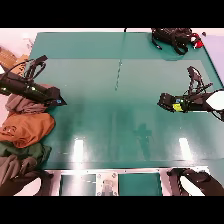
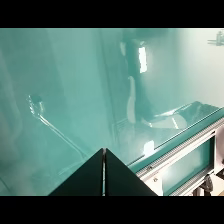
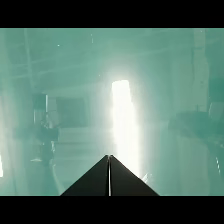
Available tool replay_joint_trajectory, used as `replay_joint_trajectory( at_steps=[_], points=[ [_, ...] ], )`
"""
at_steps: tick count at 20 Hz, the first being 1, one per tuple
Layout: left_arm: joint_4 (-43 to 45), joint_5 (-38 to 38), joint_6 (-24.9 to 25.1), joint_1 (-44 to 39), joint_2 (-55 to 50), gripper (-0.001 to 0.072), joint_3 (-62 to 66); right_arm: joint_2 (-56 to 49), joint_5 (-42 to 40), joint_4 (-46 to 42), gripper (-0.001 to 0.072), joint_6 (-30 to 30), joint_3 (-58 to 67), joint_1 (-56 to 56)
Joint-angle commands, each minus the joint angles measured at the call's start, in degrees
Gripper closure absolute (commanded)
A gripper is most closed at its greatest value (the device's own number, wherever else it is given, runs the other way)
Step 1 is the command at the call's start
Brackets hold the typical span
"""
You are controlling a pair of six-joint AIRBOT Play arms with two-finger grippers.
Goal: Fold the shirts.
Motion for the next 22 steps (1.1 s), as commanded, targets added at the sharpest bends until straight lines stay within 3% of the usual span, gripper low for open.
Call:
replay_joint_trajectory(
  at_steps=[1, 11, 14, 18, 20, 21, 22],
  points=[
    [0.0, 0.0, 0.0, 0.0, 0.0, 0.068, -0.1, 0.0, -0.1, 0.0, 0.0698, 0.0, -0.2, 0.0],
    [0.0, 0.0, 0.0, 0.0, 0.0, 0.068, 0.0, 0.0, -0.1, 0.0, 0.0698, 0.0, -0.2, 0.0],
    [0.0, 0.6, 0.0, 0.0, 0.0, 0.0681, 0.0, 0.0, -3.9, 0.0, 0.0698, 0.0, -0.2, 0.0],
    [2.3, 10.8, 0.4, 0.0, 0.0, 0.0681, 0.0, 0.0, -5.1, 0.0, 0.0698, 0.0, -0.3, 0.0],
    [11.9, 18.9, 0.3, 0.0, 0.0, 0.0679, 0.0, 0.0, -7.1, 0.1, 0.0696, 0.0, -0.3, 0.0],
    [19.4, 23.0, 0.2, 0.2, -0.1, 0.0497, 0.0, 0.0, -8.1, 0.0, 0.0696, 0.0, -0.3, 0.0],
    [27.4, 26.3, 0.0, 0.2, -0.4, 0.0102, -0.5, 0.0, -8.8, 0.0, 0.0691, 0.0, -0.3, 0.0]
  ],
)
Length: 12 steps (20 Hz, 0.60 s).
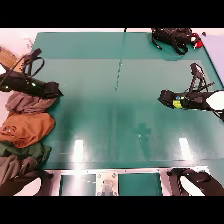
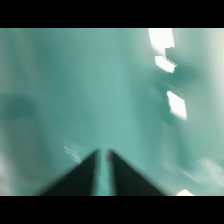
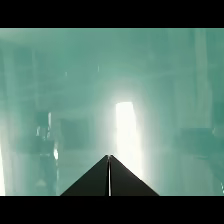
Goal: Fold the shirts.
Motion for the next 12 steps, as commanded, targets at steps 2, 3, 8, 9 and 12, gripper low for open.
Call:
replay_joint_trajectory(
  at_steps=[2, 3, 8, 9, 12],
  points=[
    [29.6, 14.7, -1.5, 0.2, -2.2, -0.0013, -2.0, -0.1, -3.6, -0.5, 0.0554, 0.0, 0.0, 0.0],
    [32.5, 14.6, -0.7, 0.2, -3.8, -0.0013, -2.9, -0.4, -3.6, -1.0, 0.054, 0.0, 0.0, 0.0],
    [38.1, 17.5, 5.1, 0.2, -17.2, -0.0013, -4.9, -4.5, -3.5, -1.8, 0.0425, 0.0, 0.0, -1.1],
    [40.8, 18.4, 5.1, 0.2, -19.7, -0.0013, -4.9, -5.3, -3.5, -1.8, 0.0425, 0.0, 0.0, -1.4],
    [48.1, 19.3, 5.1, 0.2, -25.2, 0.0061, -4.9, -5.9, -3.5, -2.2, 0.0439, 0.0, 0.0, -2.8]
  ],
)
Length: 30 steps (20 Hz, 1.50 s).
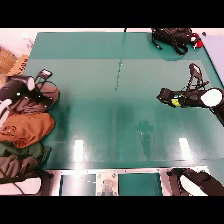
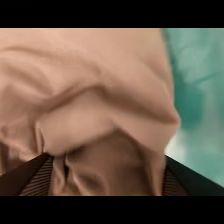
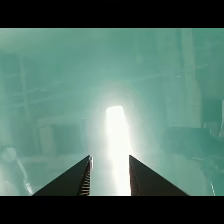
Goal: Fold the shirts.
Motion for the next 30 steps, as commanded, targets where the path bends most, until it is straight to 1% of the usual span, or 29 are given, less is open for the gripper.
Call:
replay_joint_trajectory(
  at_steps=[1, 2, 3, 4, 5, 6, 7, 8, 10, 13, 16, 17, 18, 19, 20, 21, 22, 23, 24, 25, 27, 28, 30],
  points=[
    [11.1, 1.9, 0.9, 0.0, -6.2, 0.0401, -0.2, -1.0, -0.1, -0.4, 0.0465, 0.0, 0.0, -1.6],
    [12.5, 1.1, 1.3, 0.0, -6.4, 0.0675, 0.5, -0.9, 0.0, -0.4, 0.0465, 0.0, 0.0, -2.3],
    [12.3, -0.5, 1.2, -0.3, -6.3, 0.0681, 2.6, -0.9, 0.6, -0.4, 0.0498, -0.3, 0.1, -3.3],
    [11.7, -3.7, 1.2, -1.0, -6.3, 0.0682, 5.6, -0.9, 1.7, -0.5, 0.0612, -1.4, 0.2, -4.5],
    [10.4, -7.9, 1.3, -2.4, -6.2, 0.0683, 9.4, -0.9, 3.6, -0.4, 0.0643, -2.4, 0.4, -6.0],
    [8.6, -12.2, 1.3, -4.4, -6.1, 0.0683, 13.2, -0.9, 6.1, -0.4, 0.0646, -3.7, 1.0, -7.9],
    [4.9, -16.0, 1.3, -7.1, -5.7, 0.0684, 17.4, -0.9, 8.1, -0.4, 0.0699, -5.3, 1.6, -9.9],
    [-0.5, -17.5, 1.5, -9.9, -4.7, 0.0684, 20.7, -0.9, 9.8, -0.4, 0.0698, -6.4, 2.3, -12.1],
    [-11.5, -18.2, 1.7, -17.0, -1.9, 0.0684, 26.6, -0.9, 11.9, -0.4, 0.0698, -8.9, 3.5, -16.2],
    [-19.5, -19.2, -1.5, -28.5, 0.3, 0.0683, 33.6, -0.9, 13.3, -0.2, 0.0699, -11.6, 4.6, -21.5],
    [-28.9, -18.4, -2.9, -35.9, -1.2, 0.068, 34.2, -0.9, 13.8, -0.2, 0.0698, -11.6, 4.6, -23.4],
    [-33.3, -18.1, -3.1, -37.5, -3.0, 0.0672, 34.2, -0.9, 13.9, -0.2, 0.0683, -11.7, 4.6, -23.3],
    [-37.5, -18.0, -3.0, -38.6, -4.8, 0.0391, 34.2, -0.9, 14.2, -0.2, 0.0527, -11.7, 4.6, -23.3],
    [-40.9, -18.3, -3.4, -39.2, -6.6, 0.0074, 34.2, -0.9, 14.7, -0.2, 0.0417, -11.7, 4.6, -23.3],
    [-43.3, -18.9, -3.3, -39.2, -7.7, 0.0037, 34.2, -0.9, 15.6, -0.2, 0.0414, -12.3, 4.6, -23.3],
    [-43.3, -19.4, -3.3, -38.8, -8.0, 0.0035, 34.2, -0.9, 16.1, -0.2, 0.0405, -12.9, 4.6, -23.3],
    [-42.4, -20.2, -3.3, -37.7, -8.0, 0.0035, 34.6, -0.9, 16.1, 0.1, 0.0344, -12.9, 4.6, -23.3],
    [-42.0, -22.1, -3.4, -35.7, -8.0, 0.0035, 35.5, -1.1, 16.1, 0.5, 0.0314, -13.0, 4.6, -23.3],
    [-42.0, -24.5, -4.0, -33.1, -8.0, 0.0035, 36.0, -1.6, 16.2, 0.9, 0.031, -13.2, 4.6, -23.3],
    [-42.0, -26.9, -5.4, -30.2, -7.9, 0.0001, 35.8, -2.5, 16.2, 0.9, 0.0283, -13.2, 4.5, -23.3],
    [-41.9, -29.4, -6.3, -24.9, -7.9, -0.0013, 33.2, -4.9, 16.3, 2.6, 0.028, -13.5, 3.5, -23.3],
    [-42.0, -28.8, -6.3, -22.8, -7.9, -0.0013, 30.7, -6.4, 16.2, 5.2, 0.028, -14.9, 2.2, -23.3],
    [-43.0, -22.9, -6.3, -19.9, -7.9, -0.0013, 23.2, -9.2, 15.1, 12.5, 0.0281, -19.4, -1.6, -23.3]
  ],
)
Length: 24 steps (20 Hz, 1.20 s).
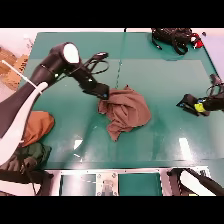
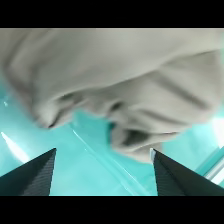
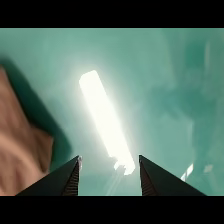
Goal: Fold the shirts.
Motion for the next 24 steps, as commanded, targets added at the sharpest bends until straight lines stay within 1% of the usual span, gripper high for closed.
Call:
replay_joint_trajectory(
  at_steps=[1, 3, 5, 7, 8, 9, 10, 11, 12, 13, 14, 18, 19, 20, 21, 23, 24],
  points=[
    [-3.1, 8.0, -0.1, 5.4, -0.2, -0.0013, -11.0, -4.8, -2.1, 12.1, 0.0281, -7.8, -5.3, 0.3],
    [-8.7, 17.6, 3.4, 5.5, -1.0, -0.0013, -18.3, -8.8, -4.0, 18.4, 0.0282, -12.7, -7.5, 1.7],
    [-16.4, 23.4, 8.1, 5.2, -3.6, -0.0013, -21.7, -14.2, -5.8, 24.5, 0.0282, -17.6, -7.3, 3.7],
    [-24.7, 26.5, 12.2, 5.2, -6.4, -0.0013, -21.8, -18.7, -6.8, 31.4, 0.0282, -22.6, -5.8, 4.9],
    [-26.9, 28.1, 13.9, 5.2, -7.3, -0.0013, -21.8, -20.9, -7.1, 34.4, 0.0282, -24.7, -4.6, 5.3],
    [-27.0, 29.0, 14.0, 5.2, -7.8, -0.0013, -21.8, -22.9, -7.6, 36.2, 0.0282, -25.7, -3.1, 5.8],
    [-27.0, 29.0, 14.0, 5.2, -8.2, 0.0015, -21.8, -24.7, -8.0, 36.5, 0.0282, -25.9, -1.3, 6.2],
    [-26.6, 28.6, 14.9, 5.2, -8.2, 0.0325, -21.8, -26.6, -8.3, 36.5, 0.0282, -26.1, 0.6, 6.8],
    [-26.8, 27.9, 17.0, 5.5, -8.2, 0.0688, -21.7, -28.9, -8.4, 36.5, 0.0282, -26.1, 2.8, 7.7],
    [-26.4, 27.2, 18.2, 5.8, -8.2, 0.0675, -21.5, -31.1, -8.4, 36.5, 0.0282, -26.1, 5.0, 8.9],
    [-26.4, 26.2, 19.3, 6.6, -8.2, 0.0681, -21.5, -33.2, -8.5, 36.5, 0.0282, -26.1, 7.0, 10.2],
    [-25.9, 20.0, 19.4, 12.3, -8.1, 0.0681, -20.9, -39.3, -6.1, 36.5, 0.0289, -26.1, 14.1, 16.0],
    [-25.6, 18.9, 19.4, 13.6, -8.1, 0.0681, -20.9, -39.7, -5.6, 36.5, 0.0402, -26.2, 15.1, 17.2],
    [-25.3, 17.9, 19.4, 14.9, -8.1, 0.0682, -20.9, -39.7, -5.1, 36.5, 0.0595, -26.7, 15.8, 17.9],
    [-25.1, 17.0, 19.4, 15.9, -8.0, 0.0682, -20.9, -39.7, -4.3, 36.5, 0.0698, -26.7, 16.9, 18.1],
    [-25.2, 15.7, 19.4, 17.2, -7.6, 0.0683, -20.3, -39.4, -1.1, 36.5, 0.0699, -26.7, 20.0, 17.2],
    [-25.2, 13.5, 19.4, 17.4, -7.6, 0.0683, -18.6, -38.6, 1.0, 36.5, 0.0699, -26.6, 21.8, 16.4]
  ],
)
